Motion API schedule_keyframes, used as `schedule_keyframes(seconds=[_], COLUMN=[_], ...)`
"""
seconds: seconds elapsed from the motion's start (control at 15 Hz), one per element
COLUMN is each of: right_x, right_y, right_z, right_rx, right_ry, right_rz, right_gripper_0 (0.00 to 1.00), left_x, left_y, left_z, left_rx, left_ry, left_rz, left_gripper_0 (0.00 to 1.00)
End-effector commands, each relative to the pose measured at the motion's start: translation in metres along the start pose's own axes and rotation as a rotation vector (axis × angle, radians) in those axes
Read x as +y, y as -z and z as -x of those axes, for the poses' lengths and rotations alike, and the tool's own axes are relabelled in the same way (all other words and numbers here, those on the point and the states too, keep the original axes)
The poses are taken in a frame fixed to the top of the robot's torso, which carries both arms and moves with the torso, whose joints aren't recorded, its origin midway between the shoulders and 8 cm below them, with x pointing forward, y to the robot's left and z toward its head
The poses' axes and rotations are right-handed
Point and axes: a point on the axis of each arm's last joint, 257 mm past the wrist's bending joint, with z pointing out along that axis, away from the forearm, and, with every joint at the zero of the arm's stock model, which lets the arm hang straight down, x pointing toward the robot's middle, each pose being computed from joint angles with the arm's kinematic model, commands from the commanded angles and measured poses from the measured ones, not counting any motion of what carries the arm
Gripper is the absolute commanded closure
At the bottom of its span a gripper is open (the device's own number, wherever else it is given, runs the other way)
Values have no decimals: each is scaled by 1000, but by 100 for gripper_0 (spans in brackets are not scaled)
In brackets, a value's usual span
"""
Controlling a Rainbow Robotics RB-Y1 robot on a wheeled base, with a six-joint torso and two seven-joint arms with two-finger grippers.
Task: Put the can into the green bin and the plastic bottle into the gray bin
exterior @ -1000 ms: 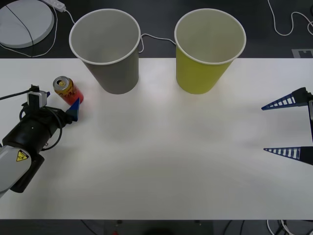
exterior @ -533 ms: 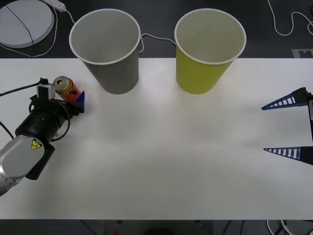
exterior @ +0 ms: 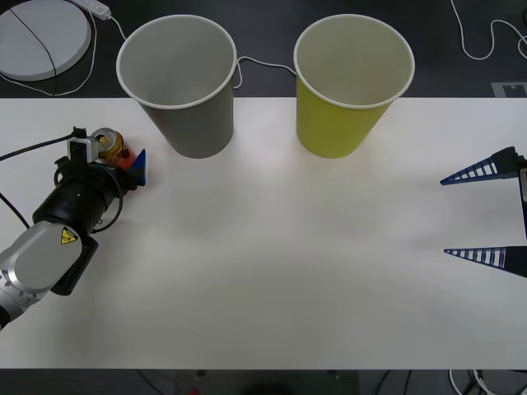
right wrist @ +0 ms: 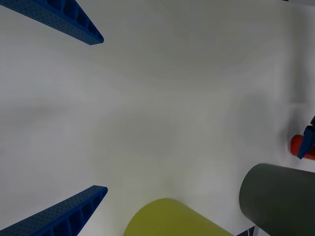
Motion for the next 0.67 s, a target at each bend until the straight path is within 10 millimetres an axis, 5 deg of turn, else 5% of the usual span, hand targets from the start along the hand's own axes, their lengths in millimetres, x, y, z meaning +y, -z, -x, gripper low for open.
schedule_keyframes(seconds=[0.07, 0.67], right_x=[0, 0], right_y=[0, 0], right_z=[0, 0], right_rx=[0, 0], right_ry=[0, 0], right_rz=[0, 0], right_gripper_0=[0, 0], left_x=[-1, -1], left_y=[0, 12], left_z=[1, -4], left_rx=[-2, 1], left_ry=[-22, -46], left_rz=[-4, -16], left_gripper_0=[100, 100])
